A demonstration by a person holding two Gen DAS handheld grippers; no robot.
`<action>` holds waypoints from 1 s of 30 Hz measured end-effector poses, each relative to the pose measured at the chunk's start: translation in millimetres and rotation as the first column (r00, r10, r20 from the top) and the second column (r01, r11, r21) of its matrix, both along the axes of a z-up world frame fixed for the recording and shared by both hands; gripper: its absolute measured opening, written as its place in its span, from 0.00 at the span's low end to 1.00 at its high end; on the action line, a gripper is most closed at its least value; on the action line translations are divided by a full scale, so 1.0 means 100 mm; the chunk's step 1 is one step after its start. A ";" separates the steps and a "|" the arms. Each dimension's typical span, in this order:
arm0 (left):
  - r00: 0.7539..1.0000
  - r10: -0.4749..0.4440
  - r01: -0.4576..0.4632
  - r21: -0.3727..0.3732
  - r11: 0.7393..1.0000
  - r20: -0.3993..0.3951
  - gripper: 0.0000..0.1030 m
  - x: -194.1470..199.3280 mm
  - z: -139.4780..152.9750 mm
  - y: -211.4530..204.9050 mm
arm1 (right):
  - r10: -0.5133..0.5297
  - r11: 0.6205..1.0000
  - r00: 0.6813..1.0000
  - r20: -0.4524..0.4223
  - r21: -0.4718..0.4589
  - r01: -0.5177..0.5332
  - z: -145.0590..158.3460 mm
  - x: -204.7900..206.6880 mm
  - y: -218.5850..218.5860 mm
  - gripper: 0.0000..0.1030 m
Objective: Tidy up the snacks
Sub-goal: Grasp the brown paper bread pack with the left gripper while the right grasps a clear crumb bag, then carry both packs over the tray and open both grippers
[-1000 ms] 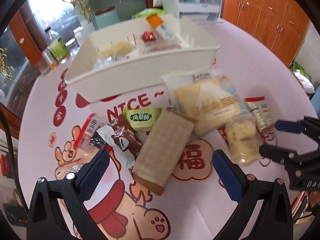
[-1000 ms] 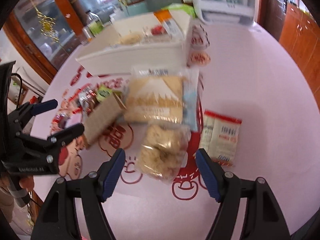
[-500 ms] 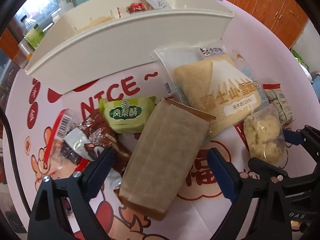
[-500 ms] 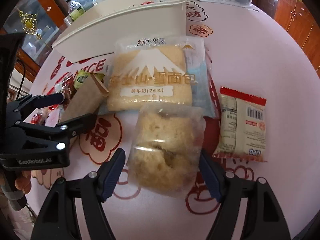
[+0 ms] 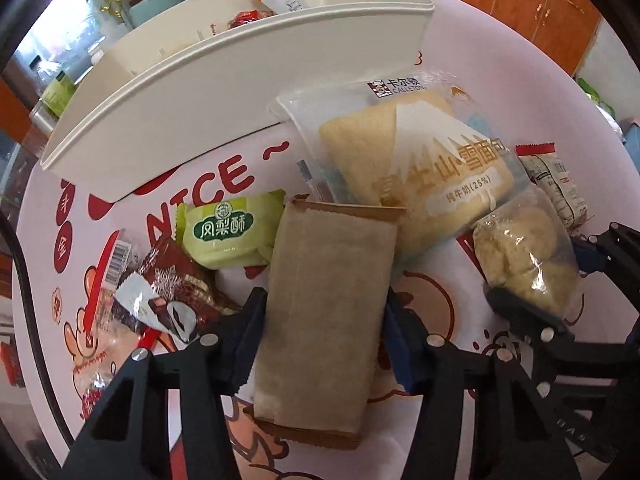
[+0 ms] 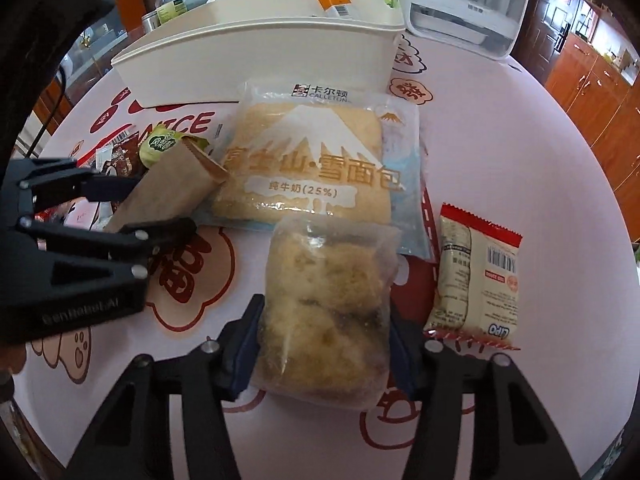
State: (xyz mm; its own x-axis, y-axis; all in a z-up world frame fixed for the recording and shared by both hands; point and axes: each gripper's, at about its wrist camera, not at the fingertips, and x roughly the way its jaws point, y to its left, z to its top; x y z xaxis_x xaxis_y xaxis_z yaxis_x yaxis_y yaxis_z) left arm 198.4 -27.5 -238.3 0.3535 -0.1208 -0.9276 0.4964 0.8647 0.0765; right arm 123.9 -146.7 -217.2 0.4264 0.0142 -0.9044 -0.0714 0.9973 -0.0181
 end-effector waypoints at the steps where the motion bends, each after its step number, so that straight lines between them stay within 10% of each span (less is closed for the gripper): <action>1: 1.000 0.010 -0.010 -0.003 1.000 0.000 0.52 -0.03 0.00 0.00 | 0.002 1.000 1.000 0.001 0.007 -0.002 0.01 0.00 -0.01 0.49; 18: 0.968 0.241 -0.250 -0.146 0.957 -0.075 0.52 -0.78 0.50 0.04 | 0.067 0.994 0.998 0.019 0.088 -0.068 0.29 -0.27 -0.11 0.43; 30: 0.946 0.322 -0.311 -0.193 0.931 0.026 0.52 -0.96 1.05 0.16 | 0.128 0.986 0.982 0.142 0.091 -0.141 0.88 -0.42 -0.16 0.43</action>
State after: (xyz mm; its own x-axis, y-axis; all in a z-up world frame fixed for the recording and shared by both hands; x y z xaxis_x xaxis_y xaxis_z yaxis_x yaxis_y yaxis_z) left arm 102.6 -11.6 -133.7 0.4522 -0.1605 -0.8774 0.1943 0.9778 -0.0787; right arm 81.6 -162.4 -129.1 0.5325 0.1674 -0.8297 -0.2088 0.9759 0.0629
